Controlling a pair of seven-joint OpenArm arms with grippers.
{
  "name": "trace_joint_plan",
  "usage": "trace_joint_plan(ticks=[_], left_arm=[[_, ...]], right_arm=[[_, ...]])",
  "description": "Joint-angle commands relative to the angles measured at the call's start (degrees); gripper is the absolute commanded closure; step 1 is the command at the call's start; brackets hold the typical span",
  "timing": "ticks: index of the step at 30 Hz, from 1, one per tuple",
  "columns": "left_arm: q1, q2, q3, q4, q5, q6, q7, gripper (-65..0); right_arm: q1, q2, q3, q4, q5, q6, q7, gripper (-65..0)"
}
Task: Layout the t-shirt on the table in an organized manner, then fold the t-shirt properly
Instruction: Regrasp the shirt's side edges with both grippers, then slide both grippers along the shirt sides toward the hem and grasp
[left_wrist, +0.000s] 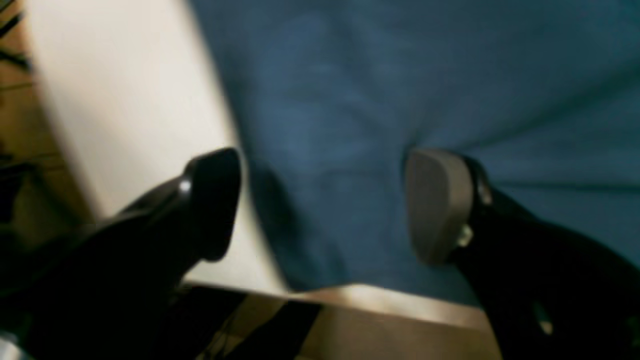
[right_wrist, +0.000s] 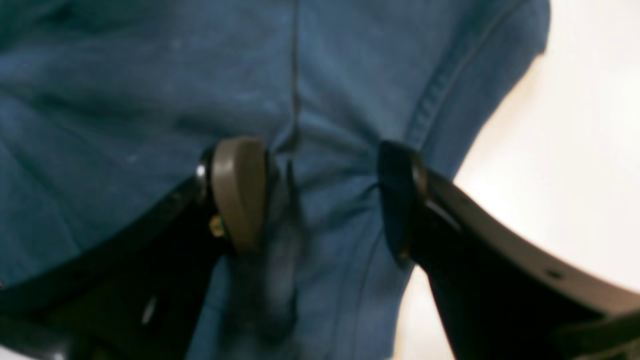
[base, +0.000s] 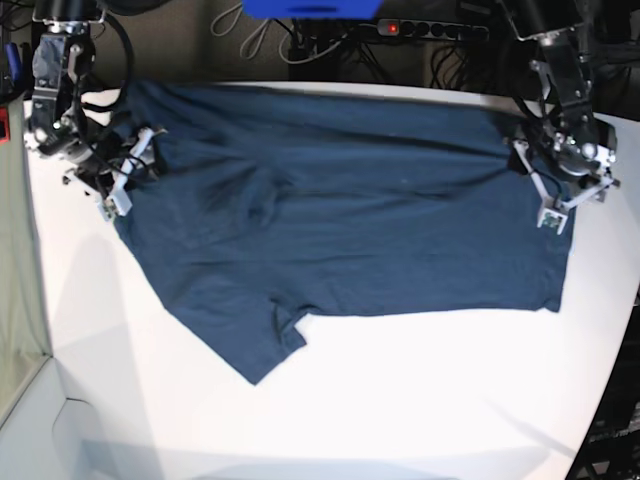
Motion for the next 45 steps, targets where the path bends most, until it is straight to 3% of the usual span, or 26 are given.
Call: trace_joint_plan(ticks=[1,11,16,23,28,32,39,45], left_arm=[[-1.23,-0.35,0.01,2.28,-0.32,0.40,-0.97,-49.4],[-5.09,1.32,-0.26,9.75,-0.32,0.66,-0.97,-49.4],[-10.63,0.71,-0.34,4.65,0.12,0.93,-1.50,-49.5],[-20.92,-2.37,-1.14,-6.77,0.20,0.93,-2.55,-49.6],[-25.67,-2.90,-4.56,-14.95,0.20,0.93,-9.76,-49.6],[-28.04,-4.13,-6.15,-21.54,0.20,1.01,-15.04,-49.6],[-29.80,-7.20,-6.32,-33.24,0.03,1.01,-23.83,-49.6],[-31.12,-8.44,-6.41,-40.97,-0.32,1.01,-26.55,-49.6]], right_arm=[[-0.15,0.72,0.28,2.30,-0.44,-0.52,-0.46,-36.5],[1.00,0.02,0.28,10.92,-0.53,-0.52,-3.28,-36.6],[6.98,-0.07,0.20,10.12,-0.61,-0.52,-3.45,-36.7],[22.71,0.10,-0.16,-3.06,-0.61,-0.52,-3.54,-36.9],[33.44,0.19,-0.24,-17.74,-0.61,-0.52,-2.40,-36.9],[39.33,0.37,-0.86,-28.73,-0.70,-0.52,2.79,-36.9],[43.55,1.95,-8.24,-42.71,-0.70,-0.78,14.13,-36.9],[45.04,1.86,-8.68,-50.71,-0.70,-0.87,19.05,-36.9]])
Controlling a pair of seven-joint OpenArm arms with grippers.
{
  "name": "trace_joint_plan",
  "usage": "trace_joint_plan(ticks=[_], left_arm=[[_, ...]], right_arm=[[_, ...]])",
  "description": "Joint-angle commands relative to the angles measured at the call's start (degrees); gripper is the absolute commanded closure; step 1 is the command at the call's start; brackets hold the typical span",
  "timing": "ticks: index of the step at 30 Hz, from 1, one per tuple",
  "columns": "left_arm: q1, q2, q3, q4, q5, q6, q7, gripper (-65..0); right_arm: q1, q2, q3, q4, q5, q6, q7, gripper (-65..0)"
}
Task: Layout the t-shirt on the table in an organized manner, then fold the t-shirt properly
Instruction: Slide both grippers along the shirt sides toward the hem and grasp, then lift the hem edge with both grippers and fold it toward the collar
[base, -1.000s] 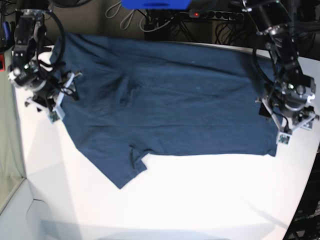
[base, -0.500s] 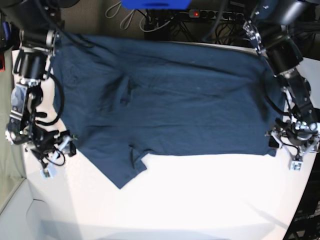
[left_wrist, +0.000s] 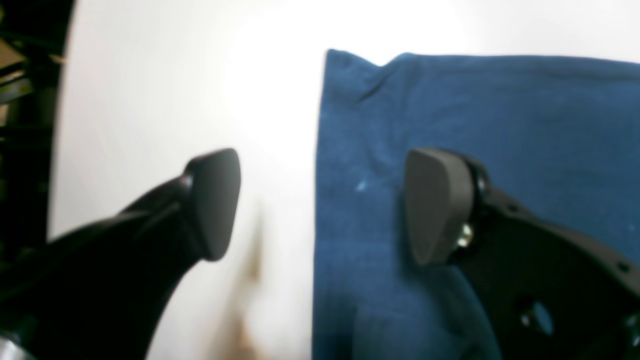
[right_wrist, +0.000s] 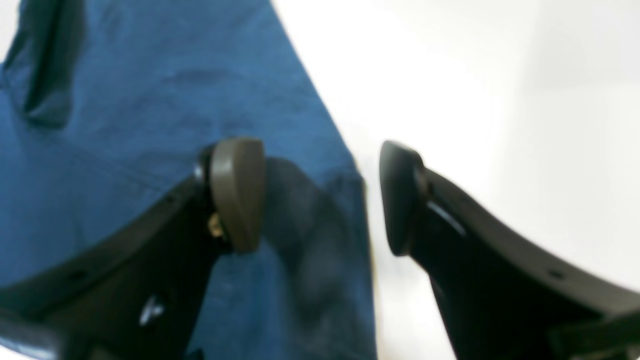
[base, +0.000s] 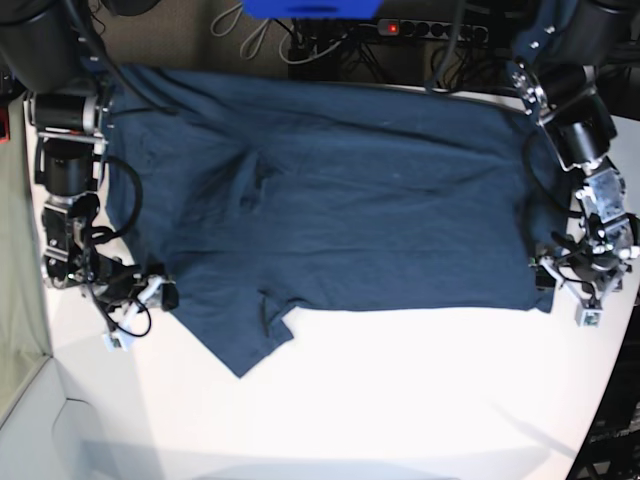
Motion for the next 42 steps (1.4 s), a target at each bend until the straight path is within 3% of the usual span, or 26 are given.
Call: trace_joint_plan(ticks=[1,10,12,18,21,24,29,34,42], left_arm=[[-1.61,-1.18,-0.25,-0.26,-0.48,0.29,-1.66,-49.6],[-1.79,-0.65,-0.25,-2.81,-0.56,0.38,-3.86,-49.5],[-1.79,-0.48,-0.25,-2.90,-0.56,0.38,-3.86,-49.5],[-1.79,1.02,-0.25,-2.90,-0.56,0.38,-3.94,-49.5],[-1.70,1.11,-0.25,-3.16,-0.56,0.38,-3.94,-49.5],[-1.87,0.84,-0.25,-6.41,-0.56,0.56,-4.21,-49.5],[-2.14,0.49,-2.01,-10.19,-0.56,8.82,-10.10,-49.5],[-2.49,0.49,-2.62,-14.41,-0.56,9.08,-13.26,-49.6],[-2.58,1.02,-2.71,-14.94,-0.56,9.08,-13.35,-48.3]], right_arm=[[1.81,0.70,0.21,0.32,0.81,0.07,1.35,-36.9],[-1.80,0.35,0.13,-0.21,0.81,0.07,2.49,-36.2],[-3.12,0.35,0.13,-0.21,0.81,0.07,3.63,-33.4],[-4.61,0.26,-4.45,-0.21,0.81,0.07,4.51,-7.6],[-5.05,0.26,-4.36,-0.21,0.81,0.07,4.43,-1.0],[-5.23,0.26,-4.62,-0.21,0.81,0.07,4.51,-0.8],[-5.31,0.44,-4.71,-0.21,0.81,0.07,4.51,-0.2],[-5.40,0.62,-4.71,-0.21,0.81,0.07,4.34,0.0],[-5.40,0.70,-4.71,-0.21,0.81,0.07,4.25,0.0]])
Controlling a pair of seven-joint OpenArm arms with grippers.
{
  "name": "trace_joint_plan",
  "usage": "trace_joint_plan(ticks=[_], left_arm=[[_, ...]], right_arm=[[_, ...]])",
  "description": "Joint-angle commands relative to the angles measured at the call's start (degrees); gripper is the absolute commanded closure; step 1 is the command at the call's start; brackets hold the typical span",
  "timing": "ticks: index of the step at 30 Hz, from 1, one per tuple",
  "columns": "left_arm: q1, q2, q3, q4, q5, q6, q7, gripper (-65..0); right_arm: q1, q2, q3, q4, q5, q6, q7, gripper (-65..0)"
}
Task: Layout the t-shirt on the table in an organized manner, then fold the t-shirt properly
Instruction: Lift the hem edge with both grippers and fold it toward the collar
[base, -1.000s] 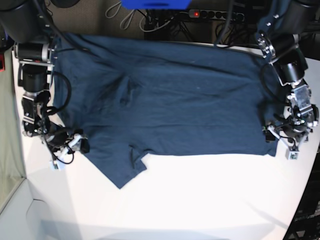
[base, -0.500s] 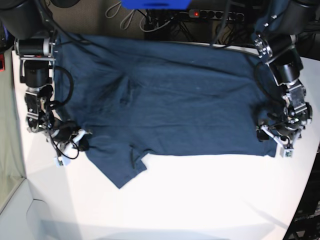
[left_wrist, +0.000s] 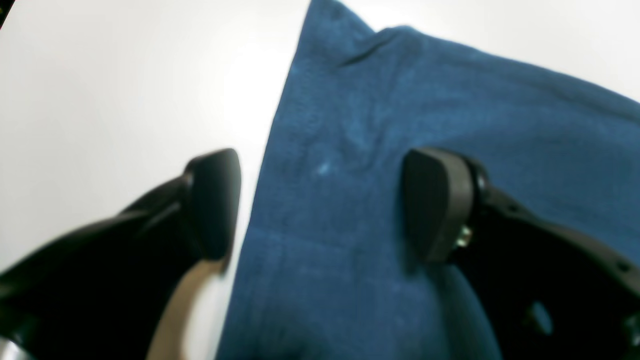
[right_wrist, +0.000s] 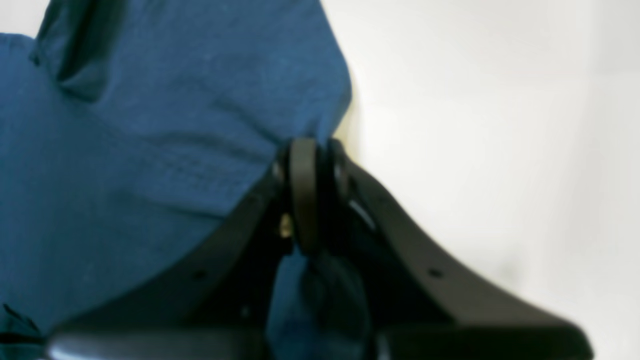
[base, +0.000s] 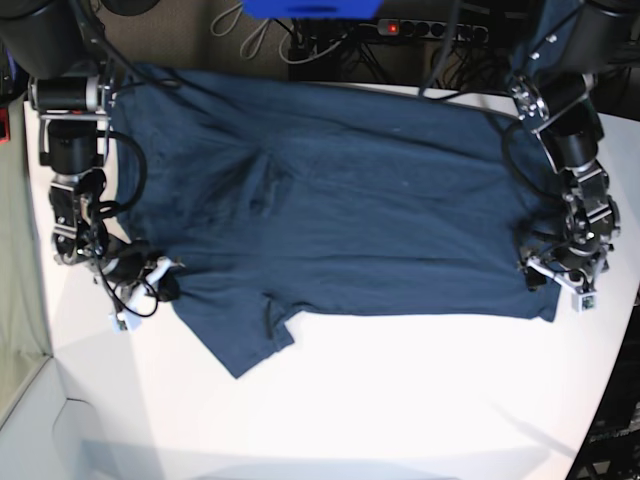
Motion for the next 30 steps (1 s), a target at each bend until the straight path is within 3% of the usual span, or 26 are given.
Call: trace_joint_plan(ticks=[1,3,9,10,16,21,30], left_arm=[[-0.85,-0.31,-0.02,0.10,1.23,0.45,1.40,-46.2],[-0.85,-0.31,-0.02,0.01,1.23,0.45,1.31,-37.8],[-0.85,-0.23,-0.02,0.01,1.14,0.45,1.31,-2.7],[-0.85,-0.23,-0.02,0.01,1.14,0.45,1.31,0.0],[-0.85,0.56,-0.02,1.50,1.14,0.45,1.84,0.0],[0.91,2.94,-0.11,9.59,1.14,0.36,2.81,0.0],[3.99,6.28,-0.11,23.04,1.14,0.36,10.81,0.0]], right_arm=[[-0.13,0.42,-0.29,-0.16,-2.19,0.05,-4.27,0.0],[-0.13,0.42,-0.29,-0.25,-2.19,0.05,-4.27,0.0],[-0.13,0.42,-0.29,-0.25,-2.19,0.05,-4.27,0.0],[-0.13,0.42,-0.29,-0.25,-2.19,0.05,-4.27,0.0],[0.22,0.33,0.06,0.19,-1.84,0.23,-4.54,0.0],[0.39,0.33,0.23,0.98,-1.66,0.40,-5.86,0.0],[-7.34,-0.02,3.49,21.55,-1.66,0.40,-13.42,0.0]])
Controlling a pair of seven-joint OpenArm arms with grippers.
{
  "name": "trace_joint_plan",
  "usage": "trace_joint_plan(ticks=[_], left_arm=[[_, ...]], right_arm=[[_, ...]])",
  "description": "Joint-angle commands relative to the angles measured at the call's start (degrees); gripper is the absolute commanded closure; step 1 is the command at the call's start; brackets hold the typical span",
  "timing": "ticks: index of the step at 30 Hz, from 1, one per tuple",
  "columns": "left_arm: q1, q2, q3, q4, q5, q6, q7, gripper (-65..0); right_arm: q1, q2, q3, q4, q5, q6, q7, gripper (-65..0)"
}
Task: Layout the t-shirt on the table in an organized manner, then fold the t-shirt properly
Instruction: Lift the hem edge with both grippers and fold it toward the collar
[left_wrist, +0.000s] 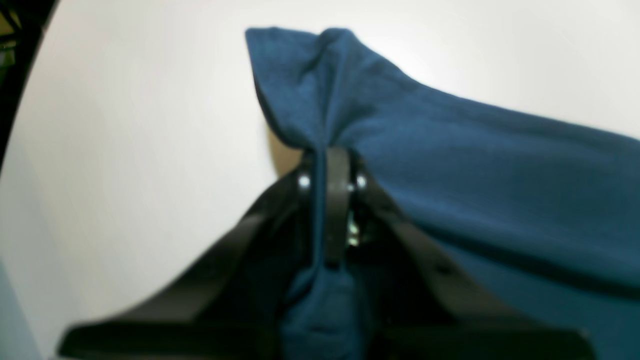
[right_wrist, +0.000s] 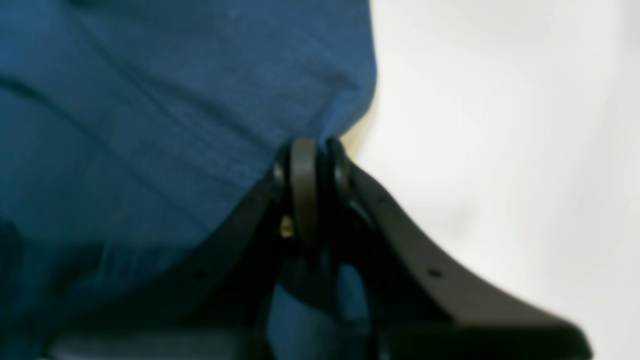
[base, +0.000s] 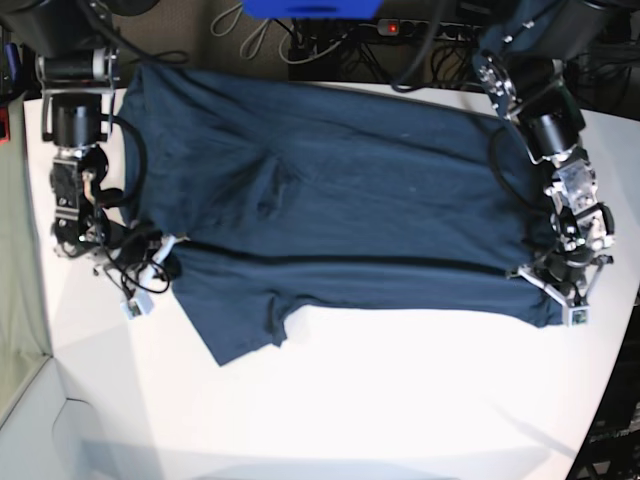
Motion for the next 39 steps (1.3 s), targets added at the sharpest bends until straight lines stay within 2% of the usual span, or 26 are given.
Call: trace_joint_plan(ticks=[1,11,18,22,26,30,39], left_arm=[[-0.36,-0.50,0.09,2.37,-0.24,0.36,-0.62,0.0],[5.35,3.46,0.00,15.30,-0.24,0.36,-0.53,0.0],[10.80,4.87,0.09,22.24,-0.24,0.27,-0.45,0.0],[12.83,4.96,-0.17,22.86,-0.94,0.27,-0.45,0.0],[15.20,3.46,-0.26,22.86,-7.53,0.27,-0.45,0.0],[16.43,1.18,-0.17,22.15,-12.54,0.27,-0.45,0.0],[19.77,-0.23,-0.26,23.65,-14.83,0.27,-0.45,0.0]], right_arm=[[0.37,0.76,1.33,3.16,0.70,-0.01,0.41,0.0],[-6.67,-0.03,5.90,23.47,0.70,-0.01,-7.50,0.0],[-13.79,-0.82,7.04,36.39,0.70,-0.01,-13.04,0.0],[-19.68,-1.26,7.04,42.55,0.70,-0.01,-13.39,0.0],[-23.90,-3.37,6.86,44.39,0.44,-0.01,-13.21,0.0],[-25.83,-3.63,6.60,42.99,0.44,-0.01,-12.77,0.0],[-28.64,-3.19,6.95,42.81,0.35,-0.01,-10.66,0.0]])
